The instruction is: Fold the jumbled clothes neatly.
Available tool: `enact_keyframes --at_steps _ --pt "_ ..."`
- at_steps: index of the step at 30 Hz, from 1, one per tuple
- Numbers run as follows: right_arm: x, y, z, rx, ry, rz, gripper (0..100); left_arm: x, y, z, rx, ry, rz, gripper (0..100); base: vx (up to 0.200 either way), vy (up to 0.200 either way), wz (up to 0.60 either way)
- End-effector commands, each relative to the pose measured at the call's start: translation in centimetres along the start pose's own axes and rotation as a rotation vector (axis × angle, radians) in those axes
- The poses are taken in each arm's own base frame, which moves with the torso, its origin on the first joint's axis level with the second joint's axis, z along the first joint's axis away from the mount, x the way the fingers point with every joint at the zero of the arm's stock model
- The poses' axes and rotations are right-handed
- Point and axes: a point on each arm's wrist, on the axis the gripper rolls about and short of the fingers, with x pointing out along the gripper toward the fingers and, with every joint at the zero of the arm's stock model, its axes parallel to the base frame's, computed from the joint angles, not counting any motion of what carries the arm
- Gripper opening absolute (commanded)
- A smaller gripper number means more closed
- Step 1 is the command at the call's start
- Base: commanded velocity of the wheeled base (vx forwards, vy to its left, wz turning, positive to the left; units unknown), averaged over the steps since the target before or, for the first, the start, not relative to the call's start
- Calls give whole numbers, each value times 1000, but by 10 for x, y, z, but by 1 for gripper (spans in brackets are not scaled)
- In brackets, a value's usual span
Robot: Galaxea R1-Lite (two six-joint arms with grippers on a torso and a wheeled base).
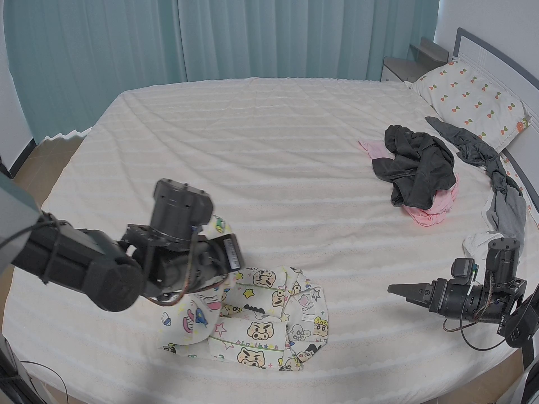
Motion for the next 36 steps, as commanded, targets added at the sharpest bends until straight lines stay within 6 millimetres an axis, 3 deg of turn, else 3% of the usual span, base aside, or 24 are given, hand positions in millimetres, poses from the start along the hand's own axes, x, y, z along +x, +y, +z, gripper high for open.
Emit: enact_keyframes --at_steps 1,5,13,14,21,25,29,34,36 --pt "2 -2 -1 4 8 -4 100 43 -37 -34 -5 68 -14 0 0 0 0" --pt "3 -3 -1 4 11 -8 100 56 -43 -33 -41 40 -25 0 0 0 0" --pt "4 -4 -1 7 15 -11 100 57 -49 -37 -75 41 -48 0 0 0 0" --pt "5 -5 -2 9 21 -13 100 56 -49 -37 -77 39 -48 100 0 0 0" --pt "6 -7 -5 8 23 -12 100 56 -40 -28 -90 32 -25 100 0 0 0" --pt "9 -10 -9 6 27 -13 100 42 -40 -17 -108 4 -43 100 0 0 0" --pt "11 -15 -13 2 21 -13 100 -3 -27 1 -135 -24 -59 100 0 0 0" --pt "14 -17 -16 -10 7 -1 100 -52 8 -12 -151 16 -79 100 0 0 0" --pt "14 -17 -16 -17 -1 6 100 -57 15 -17 -154 24 -72 100 0 0 0"
